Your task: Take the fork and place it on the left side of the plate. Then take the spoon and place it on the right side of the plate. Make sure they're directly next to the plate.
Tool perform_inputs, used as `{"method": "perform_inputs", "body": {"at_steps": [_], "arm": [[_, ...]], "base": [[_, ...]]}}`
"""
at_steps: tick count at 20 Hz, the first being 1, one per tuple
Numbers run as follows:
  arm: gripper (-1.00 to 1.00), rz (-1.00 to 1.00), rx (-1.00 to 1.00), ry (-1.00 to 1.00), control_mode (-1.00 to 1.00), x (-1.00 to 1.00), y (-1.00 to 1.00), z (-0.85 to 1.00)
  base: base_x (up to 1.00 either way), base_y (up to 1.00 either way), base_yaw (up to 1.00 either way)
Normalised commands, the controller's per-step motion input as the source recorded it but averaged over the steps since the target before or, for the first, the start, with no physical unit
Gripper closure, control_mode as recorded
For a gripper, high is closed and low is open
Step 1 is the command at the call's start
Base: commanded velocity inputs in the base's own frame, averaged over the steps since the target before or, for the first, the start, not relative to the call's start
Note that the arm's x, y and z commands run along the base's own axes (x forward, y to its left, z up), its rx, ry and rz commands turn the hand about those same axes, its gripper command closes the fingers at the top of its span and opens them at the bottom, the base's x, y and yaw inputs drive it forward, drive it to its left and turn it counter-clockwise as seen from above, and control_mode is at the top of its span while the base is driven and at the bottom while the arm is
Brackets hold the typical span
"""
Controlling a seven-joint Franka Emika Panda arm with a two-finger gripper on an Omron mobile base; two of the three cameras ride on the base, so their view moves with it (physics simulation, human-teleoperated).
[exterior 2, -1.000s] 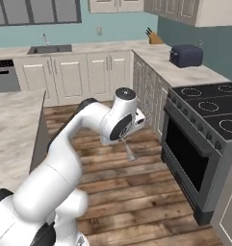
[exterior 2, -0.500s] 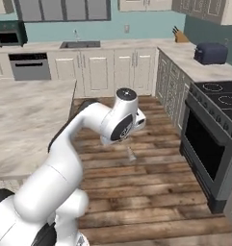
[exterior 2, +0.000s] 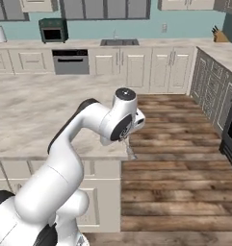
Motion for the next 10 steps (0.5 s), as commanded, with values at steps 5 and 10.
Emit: {"method": "perform_inputs", "body": {"at_steps": [5,10], "arm": [[1.0,0.0,0.0,0.0,1.0,0.0,0.0,0.0],[1.0,0.0,0.0,0.0,1.0,0.0,0.0,0.0]], "base": [[-0.44,1.0,0.14],[-0.37,1.0,0.12]]}}
